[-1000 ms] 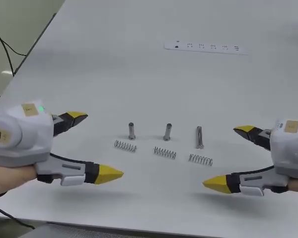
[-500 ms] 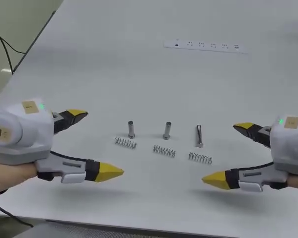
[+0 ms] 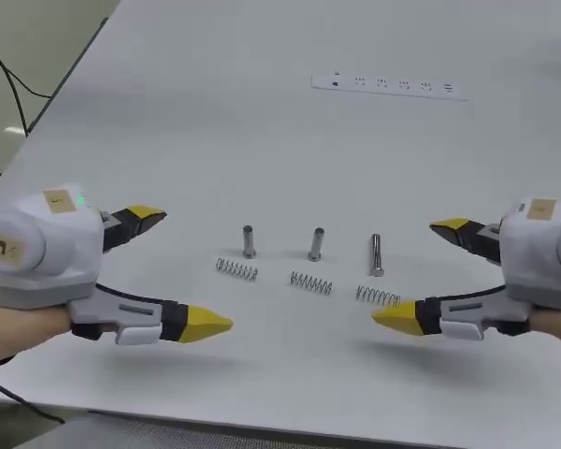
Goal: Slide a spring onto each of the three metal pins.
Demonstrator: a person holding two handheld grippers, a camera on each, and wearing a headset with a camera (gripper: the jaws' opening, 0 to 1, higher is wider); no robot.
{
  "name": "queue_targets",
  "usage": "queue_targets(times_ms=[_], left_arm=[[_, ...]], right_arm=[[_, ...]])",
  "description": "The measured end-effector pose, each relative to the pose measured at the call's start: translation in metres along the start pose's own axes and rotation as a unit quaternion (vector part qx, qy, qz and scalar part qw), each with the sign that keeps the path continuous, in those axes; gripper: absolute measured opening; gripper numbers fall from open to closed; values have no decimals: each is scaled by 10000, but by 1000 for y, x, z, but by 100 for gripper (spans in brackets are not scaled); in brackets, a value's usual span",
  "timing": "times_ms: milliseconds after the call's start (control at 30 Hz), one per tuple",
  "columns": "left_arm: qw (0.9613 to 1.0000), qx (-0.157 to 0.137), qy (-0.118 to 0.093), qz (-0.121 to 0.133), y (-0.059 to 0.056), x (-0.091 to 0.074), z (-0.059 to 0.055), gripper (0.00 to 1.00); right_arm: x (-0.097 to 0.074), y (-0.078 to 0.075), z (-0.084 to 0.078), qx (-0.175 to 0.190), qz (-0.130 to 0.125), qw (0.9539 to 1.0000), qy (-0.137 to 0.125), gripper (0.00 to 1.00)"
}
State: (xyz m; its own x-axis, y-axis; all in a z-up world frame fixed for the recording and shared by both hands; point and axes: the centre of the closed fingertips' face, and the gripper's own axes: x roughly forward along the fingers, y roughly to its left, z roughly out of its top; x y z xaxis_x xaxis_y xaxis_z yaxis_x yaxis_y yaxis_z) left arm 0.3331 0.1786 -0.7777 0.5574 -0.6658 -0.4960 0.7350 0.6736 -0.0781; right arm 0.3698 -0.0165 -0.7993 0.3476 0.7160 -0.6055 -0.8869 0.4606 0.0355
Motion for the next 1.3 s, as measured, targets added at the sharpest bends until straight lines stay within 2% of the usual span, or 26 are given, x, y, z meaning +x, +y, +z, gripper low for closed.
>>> queue_targets(times_ms=[200, 500, 833, 967, 1000, 1067, 1200, 1300], left_arm=[[10000, 21, 25, 37, 1, -1, -1, 98], [10000, -2, -21, 46, 1, -2, -1, 98], [10000, -1, -3, 33, 0, -1, -2, 98], [10000, -17, 0, 34, 0, -1, -3, 98], [10000, -17, 3, 81, 2, -1, -3, 98], [9999, -15, -17, 125, 4, -2, -3, 98], [9999, -37, -35, 128, 4, -3, -2, 98], [9999, -30, -17, 131, 5, -3, -2, 98]], right_arm=[[1, -5, 10, 154, -39, 9998, -93, 82], [8, -13, 14, 377, -176, 9991, -27, 73], [13, -27, 9, 1010, -377, 9940, 173, 59], [17, -29, 8, 1286, -387, 9906, 262, 54], [18, -29, 5, 1420, -403, 9884, 365, 52], [19, -31, 5, 1507, -412, 9870, 370, 47], [24, -36, 4, 2007, -450, 9780, 348, 42], [26, -40, 4, 2142, -489, 9748, 389, 37]])
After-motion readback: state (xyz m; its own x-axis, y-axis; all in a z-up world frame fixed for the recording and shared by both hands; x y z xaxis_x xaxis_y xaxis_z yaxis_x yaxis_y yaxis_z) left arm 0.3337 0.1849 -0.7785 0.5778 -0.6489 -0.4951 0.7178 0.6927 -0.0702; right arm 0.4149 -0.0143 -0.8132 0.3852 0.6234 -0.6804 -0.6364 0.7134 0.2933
